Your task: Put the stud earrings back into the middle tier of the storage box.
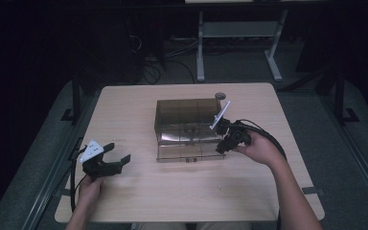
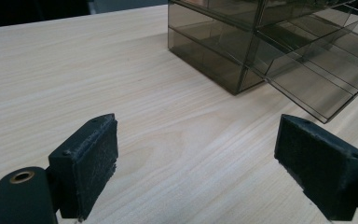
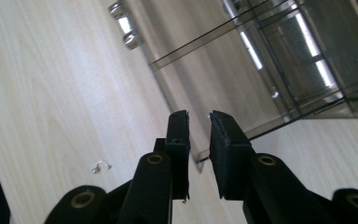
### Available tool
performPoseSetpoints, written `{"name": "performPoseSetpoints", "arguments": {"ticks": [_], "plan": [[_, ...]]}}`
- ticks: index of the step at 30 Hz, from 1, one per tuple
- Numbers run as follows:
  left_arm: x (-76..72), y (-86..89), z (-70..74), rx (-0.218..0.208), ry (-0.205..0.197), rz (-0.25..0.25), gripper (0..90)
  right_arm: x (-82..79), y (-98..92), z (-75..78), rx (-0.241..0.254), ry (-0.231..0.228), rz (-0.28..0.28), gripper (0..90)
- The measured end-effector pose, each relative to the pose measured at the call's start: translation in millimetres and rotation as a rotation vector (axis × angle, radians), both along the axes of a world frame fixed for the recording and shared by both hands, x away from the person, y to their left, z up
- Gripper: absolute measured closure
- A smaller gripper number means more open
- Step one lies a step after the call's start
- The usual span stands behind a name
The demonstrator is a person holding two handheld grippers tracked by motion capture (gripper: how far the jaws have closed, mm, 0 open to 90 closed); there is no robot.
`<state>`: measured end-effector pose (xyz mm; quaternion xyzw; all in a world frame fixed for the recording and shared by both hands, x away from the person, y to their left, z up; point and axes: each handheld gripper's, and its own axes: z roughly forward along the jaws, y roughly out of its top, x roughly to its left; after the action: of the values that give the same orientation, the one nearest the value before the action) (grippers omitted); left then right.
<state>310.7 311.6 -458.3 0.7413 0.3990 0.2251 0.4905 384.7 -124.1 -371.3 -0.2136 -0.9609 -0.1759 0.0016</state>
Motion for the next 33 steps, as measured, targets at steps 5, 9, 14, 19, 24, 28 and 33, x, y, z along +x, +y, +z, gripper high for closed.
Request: {"name": "performPoseSetpoints", "arguments": {"ticks": [5,9,14,19,24,28,33], "plan": [[0.2,0.0,-0.1,-0.004,-0.001,0.002,12.8,-14.8,-3.8,5.1,0.013,-0.016,0.018,76.3],[0.4,0.3,0.0,0.002,-0.004,-0.001,12.8,-25.6,-5.8,6.6,0.012,-0.029,0.034,75.6],[0.0,-0.2,-0.2,-0.006,0.002,0.003,12.8,-33.1,-10.0,1.4,0.021,-0.024,0.035,75.1],[0.2,0.2,-0.1,-0.002,-0.001,0.001,12.8,-39.2,-13.1,-5.4,0.023,-0.017,0.03,74.3],[0.2,-0.1,-0.1,-0.003,0.0,0.002,12.8,-50.4,-14.3,-15.0,0.023,-0.007,0.04,73.8],[0.0,0.0,0.0,0.002,0.0,0.001,12.8,-57.7,-13.0,-19.3,0.021,-0.006,0.057,73.3],[0.0,-0.1,0.0,0.003,0.001,0.001,12.8,-63.6,-12.0,-25.9,0.02,0.008,0.064,72.6]]}}
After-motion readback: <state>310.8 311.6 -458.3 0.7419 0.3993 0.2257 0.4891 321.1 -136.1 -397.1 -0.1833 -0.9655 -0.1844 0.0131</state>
